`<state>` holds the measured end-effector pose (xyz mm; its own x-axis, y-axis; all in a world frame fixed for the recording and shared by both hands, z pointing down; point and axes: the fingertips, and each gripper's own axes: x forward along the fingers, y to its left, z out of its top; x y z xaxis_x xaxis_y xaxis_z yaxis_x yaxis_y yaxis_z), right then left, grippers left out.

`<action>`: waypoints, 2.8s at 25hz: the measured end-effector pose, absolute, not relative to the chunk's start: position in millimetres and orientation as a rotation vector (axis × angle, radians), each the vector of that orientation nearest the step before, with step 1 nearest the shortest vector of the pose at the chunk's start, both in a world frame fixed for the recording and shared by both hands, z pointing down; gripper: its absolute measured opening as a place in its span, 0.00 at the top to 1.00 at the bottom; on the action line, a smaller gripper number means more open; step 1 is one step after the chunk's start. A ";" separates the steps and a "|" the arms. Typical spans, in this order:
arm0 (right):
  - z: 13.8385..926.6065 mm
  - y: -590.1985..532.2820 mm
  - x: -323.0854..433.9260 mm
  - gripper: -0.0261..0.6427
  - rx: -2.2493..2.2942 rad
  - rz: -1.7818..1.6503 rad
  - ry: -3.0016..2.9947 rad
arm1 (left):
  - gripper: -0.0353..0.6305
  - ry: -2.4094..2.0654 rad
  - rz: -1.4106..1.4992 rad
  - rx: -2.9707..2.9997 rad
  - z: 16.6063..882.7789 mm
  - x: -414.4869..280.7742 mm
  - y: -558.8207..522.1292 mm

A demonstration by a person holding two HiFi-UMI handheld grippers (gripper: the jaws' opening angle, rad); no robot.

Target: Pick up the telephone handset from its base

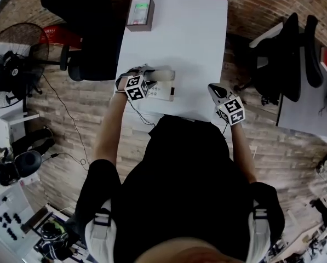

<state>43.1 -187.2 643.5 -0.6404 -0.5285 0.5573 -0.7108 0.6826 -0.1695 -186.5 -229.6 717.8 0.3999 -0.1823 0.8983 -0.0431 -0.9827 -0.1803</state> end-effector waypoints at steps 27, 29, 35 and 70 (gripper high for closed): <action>626.7 -192.1 12.6 0.96 0.671 0.356 -2.536 | 0.61 0.863 -1.349 -2.812 653.8 -196.4 -188.2; 623.4 -193.1 11.5 0.96 0.653 0.345 -2.547 | 0.61 0.912 -1.318 -2.827 650.7 -196.0 -184.1; 620.6 -192.4 10.3 0.96 0.601 0.324 -2.561 | 0.61 1.038 -1.250 -2.858 641.6 -197.4 -172.3; 619.0 -193.2 20.8 0.96 0.533 0.302 -2.587 | 0.60 1.702 -0.732 -2.886 583.7 -214.5 -114.6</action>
<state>20.8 -193.2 619.0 -0.8098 -0.3155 0.4947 -0.4209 0.8998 -0.1150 -214.5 -114.6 583.7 0.4282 -0.7575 0.4927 -0.8787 -0.4764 0.0312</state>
